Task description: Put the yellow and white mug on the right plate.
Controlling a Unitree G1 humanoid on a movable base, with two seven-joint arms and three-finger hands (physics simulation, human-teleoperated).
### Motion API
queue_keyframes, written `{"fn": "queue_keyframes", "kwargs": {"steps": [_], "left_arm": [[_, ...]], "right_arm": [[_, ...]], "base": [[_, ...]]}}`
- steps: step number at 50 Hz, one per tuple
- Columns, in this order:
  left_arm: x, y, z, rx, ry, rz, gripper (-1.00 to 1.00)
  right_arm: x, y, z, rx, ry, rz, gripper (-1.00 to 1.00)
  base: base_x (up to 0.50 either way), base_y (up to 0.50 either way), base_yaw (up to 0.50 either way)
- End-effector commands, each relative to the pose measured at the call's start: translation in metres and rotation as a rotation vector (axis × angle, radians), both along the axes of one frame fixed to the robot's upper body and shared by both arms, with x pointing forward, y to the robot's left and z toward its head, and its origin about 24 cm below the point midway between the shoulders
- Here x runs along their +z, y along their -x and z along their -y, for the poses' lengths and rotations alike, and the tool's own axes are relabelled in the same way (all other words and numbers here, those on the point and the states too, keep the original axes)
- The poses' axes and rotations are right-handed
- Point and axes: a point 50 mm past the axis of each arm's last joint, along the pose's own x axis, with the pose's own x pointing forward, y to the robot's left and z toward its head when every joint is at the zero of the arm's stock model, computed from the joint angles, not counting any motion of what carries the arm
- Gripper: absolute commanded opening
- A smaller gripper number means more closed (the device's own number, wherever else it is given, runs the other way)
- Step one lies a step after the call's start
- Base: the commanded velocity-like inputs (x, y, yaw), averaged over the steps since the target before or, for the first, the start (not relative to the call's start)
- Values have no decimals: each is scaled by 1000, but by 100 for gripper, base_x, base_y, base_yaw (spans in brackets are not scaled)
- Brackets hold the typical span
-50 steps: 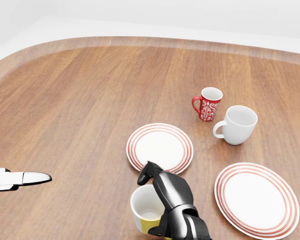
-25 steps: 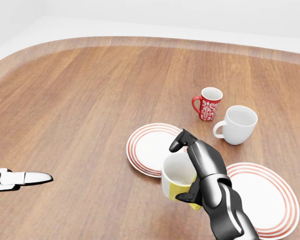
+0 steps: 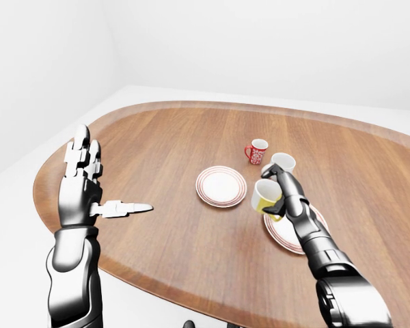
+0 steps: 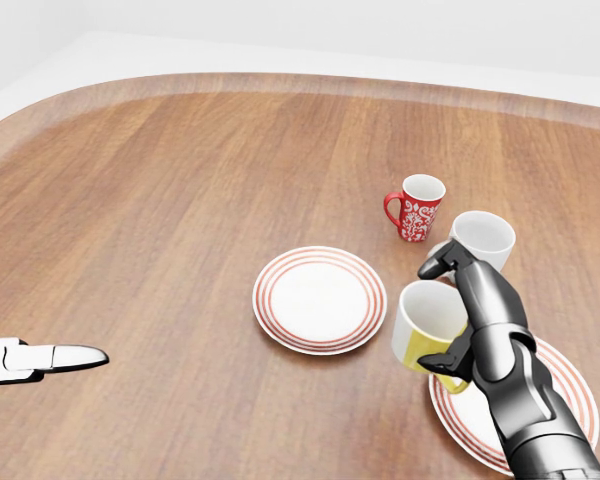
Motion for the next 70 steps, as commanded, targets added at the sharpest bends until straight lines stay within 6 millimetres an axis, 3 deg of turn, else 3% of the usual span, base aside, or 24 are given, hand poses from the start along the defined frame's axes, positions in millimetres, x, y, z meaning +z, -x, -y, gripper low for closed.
{"fn": "queue_keyframes", "kwargs": {"steps": [1,17,25,40,70], "left_arm": [[-1,0,0,-1,0,-2,100],[-1,0,1,-1,-1,-3,100],[-2,0,1,-1,-1,-8,100],[-4,-1,1,-2,-1,-17,100],[-10,-3,3,-5,-1,-44,100]], "right_arm": [[4,-2,37,-126,43,-27,-100],[-4,5,64,-249,71,-88,-100],[3,4,74,-287,94,-63,-100],[-4,14,88,-348,133,-81,-100],[-23,32,93,-410,186,-102,-100]], "base": [[0,0,0],[0,0,0],[0,0,0],[0,0,0],[0,0,0]]}}
